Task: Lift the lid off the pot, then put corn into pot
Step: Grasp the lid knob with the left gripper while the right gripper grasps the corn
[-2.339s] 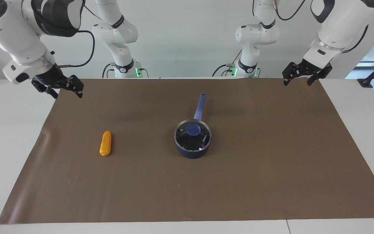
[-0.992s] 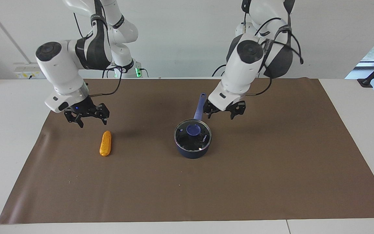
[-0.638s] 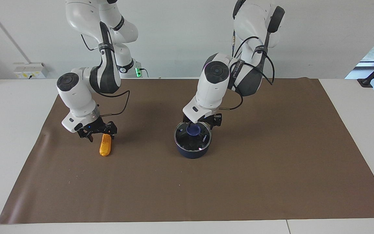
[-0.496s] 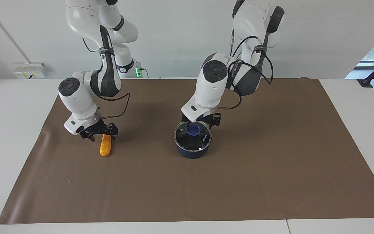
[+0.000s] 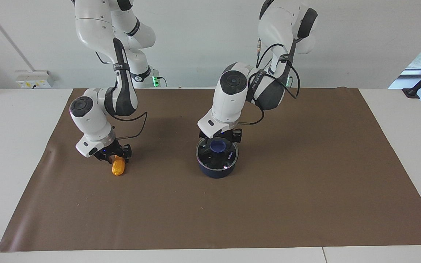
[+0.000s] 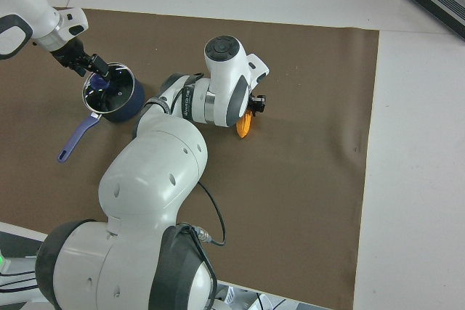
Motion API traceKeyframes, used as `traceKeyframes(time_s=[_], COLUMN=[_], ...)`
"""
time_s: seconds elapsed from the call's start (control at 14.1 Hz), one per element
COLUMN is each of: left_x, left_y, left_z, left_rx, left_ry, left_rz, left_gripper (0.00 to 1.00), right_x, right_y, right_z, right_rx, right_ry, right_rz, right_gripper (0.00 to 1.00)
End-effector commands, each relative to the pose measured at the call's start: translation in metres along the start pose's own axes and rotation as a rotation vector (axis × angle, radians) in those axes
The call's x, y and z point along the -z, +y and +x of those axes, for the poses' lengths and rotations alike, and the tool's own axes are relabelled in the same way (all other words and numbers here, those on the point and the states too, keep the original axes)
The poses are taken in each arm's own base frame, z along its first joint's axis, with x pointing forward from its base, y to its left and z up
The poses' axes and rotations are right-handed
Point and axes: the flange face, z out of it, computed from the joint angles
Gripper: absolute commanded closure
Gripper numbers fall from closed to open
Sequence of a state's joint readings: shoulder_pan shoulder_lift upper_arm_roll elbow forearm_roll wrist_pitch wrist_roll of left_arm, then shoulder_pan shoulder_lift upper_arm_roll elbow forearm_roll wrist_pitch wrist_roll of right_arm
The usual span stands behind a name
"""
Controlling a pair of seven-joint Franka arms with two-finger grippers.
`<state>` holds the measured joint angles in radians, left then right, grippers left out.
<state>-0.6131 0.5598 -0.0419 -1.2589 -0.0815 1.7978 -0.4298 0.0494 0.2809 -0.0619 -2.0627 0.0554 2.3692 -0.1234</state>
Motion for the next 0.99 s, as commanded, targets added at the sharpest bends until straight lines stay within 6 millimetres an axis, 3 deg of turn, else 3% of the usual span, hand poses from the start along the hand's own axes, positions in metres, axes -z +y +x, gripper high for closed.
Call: traceKeyframes(time_s=[0.0, 0.14, 0.28, 0.57, 0.78, 0.92], left_x=[-0.012, -0.018, -0.021, -0.024, -0.024, -0.024], left_y=[-0.004, -0.005, -0.005, -0.004, -0.004, 0.0], left_z=[0.001, 0.001, 0.001, 0.0, 0.0, -0.001], left_rx=[0.028, 0.045, 0.062, 0.073, 0.081, 0.08], left_ry=[0.013, 0.014, 0.022, 0.021, 0.026, 0.027], left_rz=[-0.001, 0.0, -0.004, -0.003, -0.007, -0.007], left_gripper=[0.0, 0.0, 0.0, 0.0, 0.01, 0.07], right_x=[-0.002, 0.016, 0.055, 0.135, 0.175, 0.183], right_y=[0.003, -0.004, -0.011, -0.102, -0.154, -0.176], right_z=[0.0, 0.013, 0.029, 0.039, 0.041, 0.039], right_rx=[0.03, 0.097, 0.122, 0.197, 0.148, 0.133], right_ry=[-0.006, -0.045, -0.095, -0.165, -0.15, -0.143], right_rz=[0.017, 0.023, 0.027, 0.038, 0.066, 0.065], right_gripper=[1.0, 1.0, 1.0, 1.0, 1.0, 1.0])
